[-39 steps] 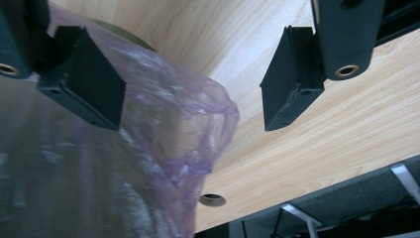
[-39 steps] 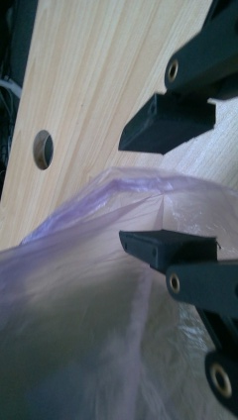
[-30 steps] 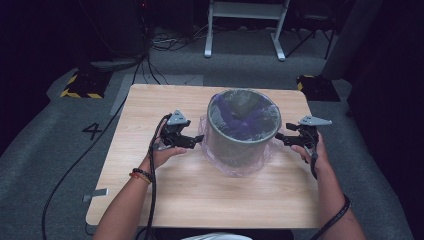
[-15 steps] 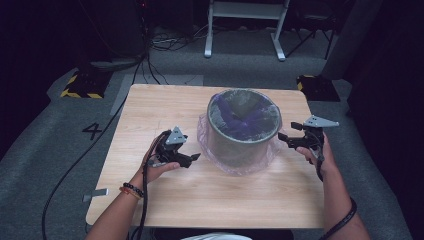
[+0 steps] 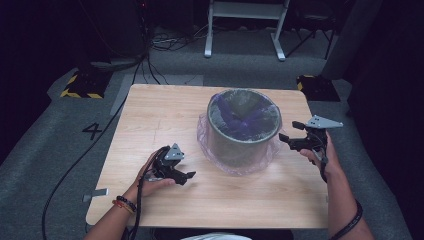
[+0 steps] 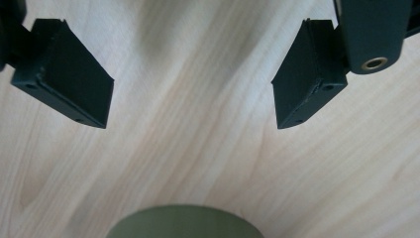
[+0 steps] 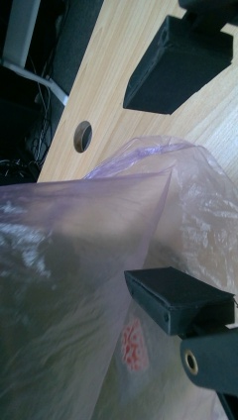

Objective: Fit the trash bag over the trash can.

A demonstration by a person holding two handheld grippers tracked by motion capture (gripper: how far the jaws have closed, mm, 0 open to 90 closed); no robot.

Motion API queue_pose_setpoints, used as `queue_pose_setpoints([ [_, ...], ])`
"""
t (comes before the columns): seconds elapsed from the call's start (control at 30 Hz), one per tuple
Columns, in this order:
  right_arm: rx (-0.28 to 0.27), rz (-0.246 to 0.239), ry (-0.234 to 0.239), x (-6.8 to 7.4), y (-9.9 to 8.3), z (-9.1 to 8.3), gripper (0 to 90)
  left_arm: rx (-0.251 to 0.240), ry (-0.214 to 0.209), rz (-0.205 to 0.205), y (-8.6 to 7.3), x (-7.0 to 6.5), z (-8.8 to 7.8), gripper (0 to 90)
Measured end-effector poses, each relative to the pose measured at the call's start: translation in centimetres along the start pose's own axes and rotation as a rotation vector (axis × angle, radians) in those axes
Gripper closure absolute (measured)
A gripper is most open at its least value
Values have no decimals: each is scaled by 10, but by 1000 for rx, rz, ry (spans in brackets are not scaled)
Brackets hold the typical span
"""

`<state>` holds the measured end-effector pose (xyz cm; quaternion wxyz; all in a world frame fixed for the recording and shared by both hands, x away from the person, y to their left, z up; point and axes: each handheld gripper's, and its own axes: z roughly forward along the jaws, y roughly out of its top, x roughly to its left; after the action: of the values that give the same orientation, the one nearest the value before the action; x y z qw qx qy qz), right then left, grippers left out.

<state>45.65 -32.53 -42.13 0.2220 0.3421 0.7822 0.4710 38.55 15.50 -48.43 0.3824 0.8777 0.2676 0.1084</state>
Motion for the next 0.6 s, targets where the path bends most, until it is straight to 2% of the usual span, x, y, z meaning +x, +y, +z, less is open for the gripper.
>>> queue_pose_setpoints([
  [0.13,-6,-5,7,2,3,-5,186,18,7,5,-8,-4,0,157],
  [0.43,-31,-11,2,6,14,-21,194,44,-8,-7,-19,-9,1,158],
  [0.6,-58,-27,15,11,25,-31,194,31,-3,-14,-24,-12,1,157],
])
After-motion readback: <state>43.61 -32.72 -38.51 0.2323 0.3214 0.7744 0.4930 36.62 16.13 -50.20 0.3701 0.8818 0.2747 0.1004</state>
